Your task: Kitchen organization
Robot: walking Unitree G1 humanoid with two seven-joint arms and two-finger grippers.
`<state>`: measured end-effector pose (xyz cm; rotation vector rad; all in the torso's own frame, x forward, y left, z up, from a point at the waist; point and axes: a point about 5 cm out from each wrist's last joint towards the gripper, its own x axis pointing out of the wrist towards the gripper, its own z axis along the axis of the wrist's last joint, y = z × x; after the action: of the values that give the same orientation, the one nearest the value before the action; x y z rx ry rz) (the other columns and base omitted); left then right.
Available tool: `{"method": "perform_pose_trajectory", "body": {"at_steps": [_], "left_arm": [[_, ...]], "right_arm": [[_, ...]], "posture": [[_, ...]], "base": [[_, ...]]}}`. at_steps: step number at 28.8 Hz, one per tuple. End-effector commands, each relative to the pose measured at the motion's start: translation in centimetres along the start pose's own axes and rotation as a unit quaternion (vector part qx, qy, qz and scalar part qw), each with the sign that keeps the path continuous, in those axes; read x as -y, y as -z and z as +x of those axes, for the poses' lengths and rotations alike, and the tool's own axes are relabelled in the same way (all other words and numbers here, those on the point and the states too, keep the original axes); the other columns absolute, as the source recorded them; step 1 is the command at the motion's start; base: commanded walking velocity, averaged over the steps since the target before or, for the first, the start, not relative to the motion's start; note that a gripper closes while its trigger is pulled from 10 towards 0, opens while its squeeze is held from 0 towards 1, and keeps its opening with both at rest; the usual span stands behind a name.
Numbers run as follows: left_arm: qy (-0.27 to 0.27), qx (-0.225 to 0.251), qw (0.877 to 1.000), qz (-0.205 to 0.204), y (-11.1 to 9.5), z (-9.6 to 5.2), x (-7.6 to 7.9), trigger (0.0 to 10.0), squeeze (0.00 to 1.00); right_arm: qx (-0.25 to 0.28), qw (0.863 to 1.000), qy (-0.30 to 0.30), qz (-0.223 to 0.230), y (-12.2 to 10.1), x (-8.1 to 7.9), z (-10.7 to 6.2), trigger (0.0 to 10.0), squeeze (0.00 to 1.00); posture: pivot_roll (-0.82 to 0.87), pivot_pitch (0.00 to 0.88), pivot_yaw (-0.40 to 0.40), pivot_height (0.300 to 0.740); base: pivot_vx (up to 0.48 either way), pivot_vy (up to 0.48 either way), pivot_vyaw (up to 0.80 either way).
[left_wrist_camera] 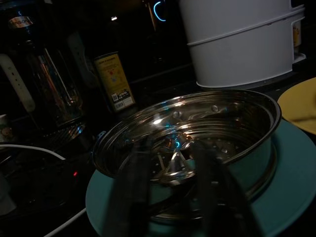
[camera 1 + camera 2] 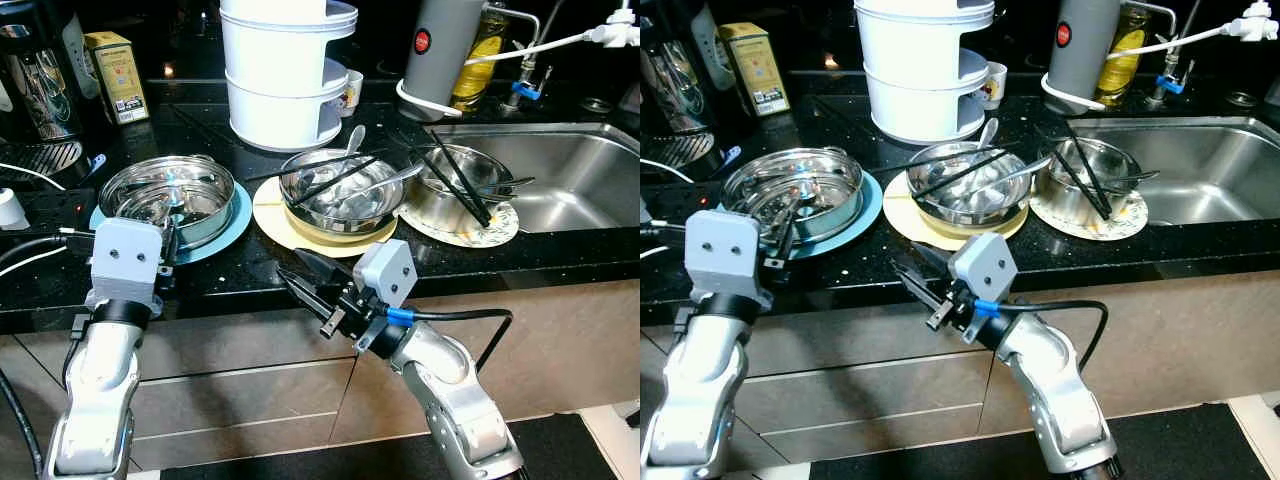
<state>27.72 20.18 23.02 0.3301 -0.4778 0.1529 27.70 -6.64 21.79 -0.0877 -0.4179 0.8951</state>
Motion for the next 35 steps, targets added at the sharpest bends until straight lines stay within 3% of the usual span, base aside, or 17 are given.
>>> {"method": "perform_pose_trajectory", "body": {"at_steps": [1,2,3,4,14,15,16,17,20,35], "left_arm": [[0.007,-0.010,1.000,-0.002,0.3,0.0,0.3,3.3,0.00],[0.009,-0.014,1.000,0.000,0.4,0.0,0.3,8.0,0.00],[0.009,-0.014,1.000,0.000,0.4,0.0,0.3,8.0,0.00],[0.010,-0.019,1.000,0.001,0.5,0.0,0.4,10.0,0.00],[0.008,-0.024,1.000,0.003,0.6,0.1,0.3,10.0,0.00],[0.007,-0.017,1.000,0.004,0.4,0.2,0.2,9.1,0.00],[0.007,-0.017,1.000,0.004,0.4,0.2,0.2,9.1,0.00],[0.005,-0.008,1.000,0.004,0.1,0.3,0.1,0.4,0.00],[0.002,0.008,1.000,0.002,-0.5,0.4,-0.1,0.0,0.00],[-0.001,0.073,0.997,-0.022,-3.2,1.1,-0.4,0.0,0.00]], "right_arm": [[0.004,1.000,0.000,-0.008,-0.4,0.0,0.1,10.0,0.00],[0.005,1.000,0.004,-0.007,-0.5,0.0,0.1,10.0,0.00],[0.005,1.000,0.004,-0.007,-0.5,0.0,0.1,10.0,0.00],[0.006,1.000,0.006,-0.006,-0.5,0.1,0.1,10.0,0.00],[0.006,1.000,0.007,-0.006,-0.7,0.1,0.1,10.0,0.00],[0.008,1.000,0.007,-0.006,-0.8,0.2,0.2,10.0,0.00],[0.008,1.000,0.007,-0.006,-0.8,0.2,0.2,10.0,0.00],[0.011,1.000,0.008,-0.005,-1.0,0.2,0.2,10.0,0.00],[0.017,1.000,0.010,-0.003,-1.3,0.3,0.3,10.0,0.00],[0.040,0.999,0.014,0.004,-2.5,0.6,0.6,10.0,0.00]], "posture": [[-0.04,0.146,-0.048,0.740],[-0.04,0.147,-0.047,0.740],[-0.04,0.147,-0.047,0.740],[-0.04,0.147,-0.047,0.740],[-0.04,0.148,-0.049,0.740],[-0.04,0.147,-0.049,0.740],[-0.04,0.147,-0.049,0.740],[-0.04,0.147,-0.049,0.740],[-0.04,0.147,-0.049,0.740],[-0.04,0.146,-0.045,0.740]], "base": [[0.000,0.000,0.00],[0.000,0.000,0.00],[0.000,0.000,0.00],[0.000,0.000,0.00],[0.000,0.000,0.00],[0.000,0.000,0.00],[0.000,0.000,0.00],[0.000,0.000,0.00],[0.000,0.000,0.00],[0.000,0.000,0.00]]}}
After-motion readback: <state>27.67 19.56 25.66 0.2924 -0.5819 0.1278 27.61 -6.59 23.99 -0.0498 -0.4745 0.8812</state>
